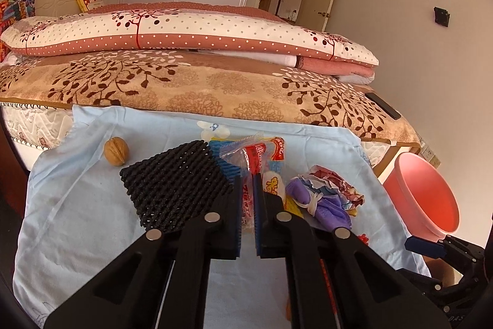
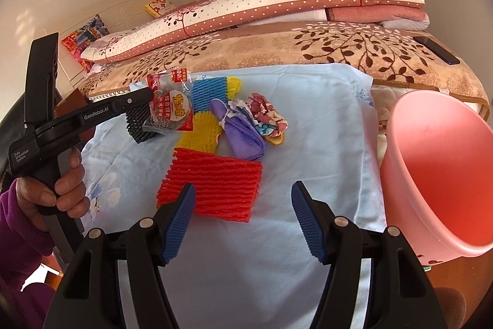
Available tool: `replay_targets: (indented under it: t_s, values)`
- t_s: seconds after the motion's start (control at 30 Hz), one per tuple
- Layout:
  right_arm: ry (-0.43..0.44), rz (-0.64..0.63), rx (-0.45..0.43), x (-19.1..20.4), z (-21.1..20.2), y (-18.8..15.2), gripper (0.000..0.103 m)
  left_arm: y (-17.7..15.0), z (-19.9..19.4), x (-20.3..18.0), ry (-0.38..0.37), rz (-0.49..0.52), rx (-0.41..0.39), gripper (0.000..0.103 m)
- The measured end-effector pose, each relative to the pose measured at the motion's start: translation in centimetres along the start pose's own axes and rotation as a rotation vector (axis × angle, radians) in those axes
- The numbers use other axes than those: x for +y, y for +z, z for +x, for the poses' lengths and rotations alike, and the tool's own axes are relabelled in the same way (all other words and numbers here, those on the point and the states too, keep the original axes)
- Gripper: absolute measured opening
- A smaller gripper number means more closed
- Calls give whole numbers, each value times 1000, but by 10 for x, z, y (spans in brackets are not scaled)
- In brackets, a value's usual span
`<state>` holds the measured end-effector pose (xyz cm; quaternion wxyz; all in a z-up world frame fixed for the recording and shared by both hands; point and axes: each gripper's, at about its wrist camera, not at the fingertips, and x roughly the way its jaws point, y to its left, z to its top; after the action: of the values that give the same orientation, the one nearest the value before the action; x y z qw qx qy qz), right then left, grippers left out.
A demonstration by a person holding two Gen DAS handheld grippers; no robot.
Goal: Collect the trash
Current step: 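Grasp the clear red-label snack packet with the left gripper while the right gripper grasps the red mesh net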
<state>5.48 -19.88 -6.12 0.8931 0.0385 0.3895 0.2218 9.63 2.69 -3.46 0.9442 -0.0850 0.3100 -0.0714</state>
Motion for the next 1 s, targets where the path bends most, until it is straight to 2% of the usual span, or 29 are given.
replay_targets:
  t_s: [0.07, 0.37, 0.43, 0.5, 0.6, 0.7, 1.0]
  values:
    - [13, 4, 19, 0, 5, -1, 69, 1, -3, 0, -9, -3, -6, 6]
    - [51, 105, 128, -15, 37, -1, 68, 4, -24, -1, -47, -20, -35, 5]
    - [52, 104, 150, -14, 41, -2, 55, 3, -27, -2, -49, -21, -36, 5]
    - [56, 85, 163, -10, 42, -3, 37, 2, -29, -2, -51, -24, -36, 5]
    - [69, 70, 175, -5, 41, -6, 25, 2, -31, -2, -57, -29, -33, 5]
    - [73, 63, 151, -3, 33, -6, 9, 2, -33, -4, -58, -25, -34, 5]
    - [47, 71, 16, -7, -7, 6, 7, 5, -44, -18, -82, -3, -50, 5]
